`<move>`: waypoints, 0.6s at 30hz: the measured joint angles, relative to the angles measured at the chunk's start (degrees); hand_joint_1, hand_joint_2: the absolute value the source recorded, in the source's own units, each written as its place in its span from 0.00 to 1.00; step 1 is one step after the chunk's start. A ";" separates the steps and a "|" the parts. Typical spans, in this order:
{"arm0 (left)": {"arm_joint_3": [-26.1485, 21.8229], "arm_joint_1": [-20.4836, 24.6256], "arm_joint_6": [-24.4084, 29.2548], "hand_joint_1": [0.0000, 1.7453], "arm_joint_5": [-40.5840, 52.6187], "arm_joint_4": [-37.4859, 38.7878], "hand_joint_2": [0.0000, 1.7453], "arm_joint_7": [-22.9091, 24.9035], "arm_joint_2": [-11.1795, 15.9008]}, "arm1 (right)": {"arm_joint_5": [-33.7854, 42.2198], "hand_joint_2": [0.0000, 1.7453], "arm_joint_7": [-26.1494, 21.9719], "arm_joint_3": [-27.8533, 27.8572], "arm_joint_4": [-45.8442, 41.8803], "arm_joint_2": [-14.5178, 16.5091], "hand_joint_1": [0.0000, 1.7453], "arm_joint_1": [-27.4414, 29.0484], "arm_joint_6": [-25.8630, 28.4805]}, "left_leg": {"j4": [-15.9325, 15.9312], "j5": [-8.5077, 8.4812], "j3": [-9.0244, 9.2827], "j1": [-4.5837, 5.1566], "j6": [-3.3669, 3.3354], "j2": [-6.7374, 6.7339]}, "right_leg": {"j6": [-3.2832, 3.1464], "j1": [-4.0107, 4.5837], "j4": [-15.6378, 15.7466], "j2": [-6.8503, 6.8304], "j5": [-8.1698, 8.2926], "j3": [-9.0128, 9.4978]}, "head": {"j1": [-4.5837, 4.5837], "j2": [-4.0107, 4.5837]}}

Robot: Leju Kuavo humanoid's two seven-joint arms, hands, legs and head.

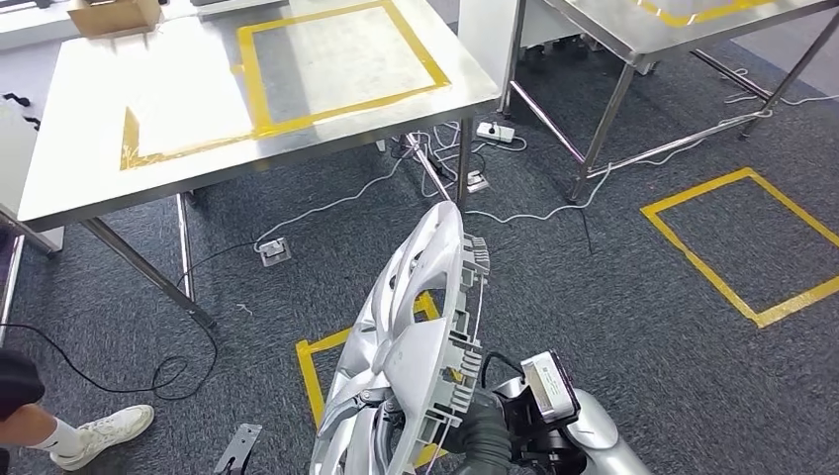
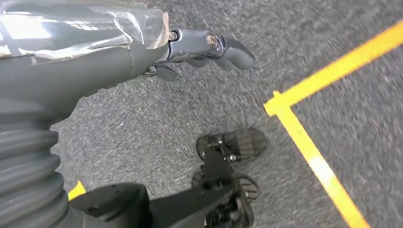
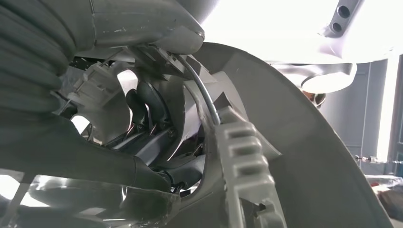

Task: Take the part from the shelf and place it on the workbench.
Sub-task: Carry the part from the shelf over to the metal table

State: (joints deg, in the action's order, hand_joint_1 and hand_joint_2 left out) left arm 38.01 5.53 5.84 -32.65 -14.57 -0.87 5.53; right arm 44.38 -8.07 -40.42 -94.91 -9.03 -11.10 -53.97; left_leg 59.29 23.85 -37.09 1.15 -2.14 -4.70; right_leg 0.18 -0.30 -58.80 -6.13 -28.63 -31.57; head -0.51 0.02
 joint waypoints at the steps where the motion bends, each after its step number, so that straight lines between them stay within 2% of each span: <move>1: 0.00 0.02 0.01 0.00 0.00 -0.01 1.00 0.00 0.05 | 0.00 1.00 0.00 0.00 -0.03 0.04 1.00 -0.01 -0.01 | -0.39 -0.09 0.24 0.00 -0.19 0.81 | 0.26 0.04 0.21 -0.57 -0.14 0.23 | -0.02 0.00; 2: 0.00 -0.06 0.02 0.00 0.00 -0.02 1.00 0.00 0.06 | -0.01 1.00 0.01 0.00 -0.07 0.07 1.00 -0.03 -0.01 | -0.91 -0.28 0.68 -0.14 -0.35 1.58 | 0.48 0.03 0.13 -0.34 -0.38 0.39 | 0.03 0.00; 4: 0.00 -0.01 0.02 0.00 0.00 -0.05 1.00 0.01 -0.04 | 0.02 1.00 -0.02 0.04 -0.14 0.06 1.00 -0.10 0.00 | -2.00 -0.81 1.77 -0.67 -0.74 3.13 | 0.49 -0.08 -2.69 2.23 -1.86 -0.73 | 0.15 0.00; 5: 0.00 0.10 0.02 0.00 0.00 -0.08 1.00 0.00 -0.13 | 0.02 1.00 -0.03 0.05 -0.14 -0.03 1.00 -0.08 -0.01 | -2.23 -0.94 1.98 -0.89 -0.85 3.94 | 0.30 -0.21 -6.01 3.99 -3.13 -2.46 | 0.24 0.00; 6: 0.00 0.25 0.02 0.00 0.01 -0.09 1.00 0.01 -0.19 | 0.02 1.00 -0.04 0.07 -0.15 -0.14 1.00 -0.01 -0.01 | -2.28 -0.96 2.03 -0.99 -0.96 4.79 | 0.17 -0.28 -10.05 5.11 -4.48 -4.77 | 0.28 0.00; 7: 0.00 0.32 0.01 0.00 0.01 -0.09 1.00 0.00 -0.24 | 0.01 1.00 -0.03 0.06 -0.14 -0.27 1.00 0.10 -0.01 | -2.27 -0.92 2.05 -1.02 -0.97 5.74 | 0.24 -0.32 -13.71 5.63 -5.42 -7.07 | 0.33 0.00; 8: 0.00 0.31 0.00 0.00 0.01 -0.10 1.00 -0.01 -0.30 | -0.01 1.00 -0.01 0.05 -0.13 -0.39 1.00 0.21 0.00 | -2.25 -0.85 2.09 -1.03 -0.95 6.66 | 0.53 -0.40 -15.86 5.81 -5.60 -8.77 | 0.32 0.00; 9: 0.00 0.25 0.00 0.00 0.02 -0.10 1.00 -0.01 -0.36 | -0.01 1.00 -0.01 0.04 -0.13 -0.48 1.00 0.28 0.01 | -2.20 -0.75 2.16 -1.07 -0.85 7.57 | 1.04 -0.52 -15.73 5.88 -4.79 -9.40 | 0.32 0.00; 10: 0.00 0.20 -0.01 0.00 0.02 -0.10 1.00 -0.01 -0.41 | -0.01 1.00 0.00 0.04 -0.12 -0.54 1.00 0.30 0.01 | -2.09 -0.61 2.28 -1.15 -0.66 8.48 | 1.69 -0.68 -13.11 6.05 -3.02 -8.79 | 0.32 0.00; 11: 0.00 0.17 -0.01 0.00 0.02 -0.10 1.00 -0.01 -0.45 | -0.01 1.00 0.00 0.04 -0.12 -0.57 1.00 0.28 0.01 | -1.88 -0.39 2.36 -1.25 -0.39 9.33 | 2.33 -0.91 -8.91 6.58 -0.80 -7.32 | 0.33 0.00; 12: 0.00 0.17 -0.01 0.00 0.02 -0.10 1.00 -0.01 -0.48 | -0.01 1.00 0.00 0.04 -0.11 -0.59 1.00 0.27 0.01 | -1.52 -0.08 2.35 -1.25 -0.02 10.13 | 2.66 -1.05 -4.94 7.31 1.20 -5.82 | 0.36 0.00; 13: 0.00 0.15 -0.01 0.00 0.02 -0.10 1.00 0.00 -0.48 | -0.01 1.00 0.00 0.04 -0.12 -0.60 1.00 0.26 0.00 | -1.16 0.22 2.23 -1.23 0.34 10.77 | 2.57 -1.16 -1.97 7.83 2.65 -4.59 | 0.37 0.00; 14: 0.00 0.08 -0.01 0.00 0.02 -0.10 1.00 0.01 -0.46 | -0.02 1.00 0.00 0.04 -0.13 -0.60 1.00 0.25 0.00 | -0.88 0.45 2.05 -1.20 0.63 11.24 | 2.19 -1.15 -0.50 8.18 3.34 -3.97 | 0.34 0.00; 16: -0.01 -0.26 -0.01 0.00 0.01 -0.09 1.00 0.01 -0.42 | -0.14 1.00 0.02 0.02 -0.15 -0.54 1.00 0.21 -0.01 | -0.71 0.67 1.76 -1.31 1.07 11.83 | 1.09 -1.03 -0.25 7.67 3.54 -3.71 | 0.31 0.00; 17: -0.01 -0.50 -0.01 0.00 0.01 -0.09 1.00 0.01 -0.43 | -0.26 1.00 0.04 0.02 -0.16 -0.47 1.00 0.17 -0.01 | -0.52 0.84 1.70 -1.39 1.29 11.47 | 0.70 -1.05 -0.19 7.36 3.54 -3.60 | 0.31 0.00; 18: -0.01 -0.68 0.03 0.00 0.00 -0.09 1.00 -0.02 -0.46 | -0.39 1.00 0.08 0.02 -0.20 -0.40 1.00 0.16 -0.01 | 0.21 1.33 1.42 -1.41 1.58 10.42 | 0.32 -1.12 -0.11 6.97 3.48 -3.41 | 0.22 0.00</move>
State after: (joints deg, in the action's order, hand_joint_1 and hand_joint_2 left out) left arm 38.00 4.85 5.87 -32.65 -14.66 -0.89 5.08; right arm 43.98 -7.99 -40.41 -95.11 -9.43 -10.94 -53.98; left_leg 59.50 25.18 -35.67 -0.26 -0.56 5.72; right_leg 0.49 -1.42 -58.91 0.84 -25.15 -34.99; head -0.28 0.02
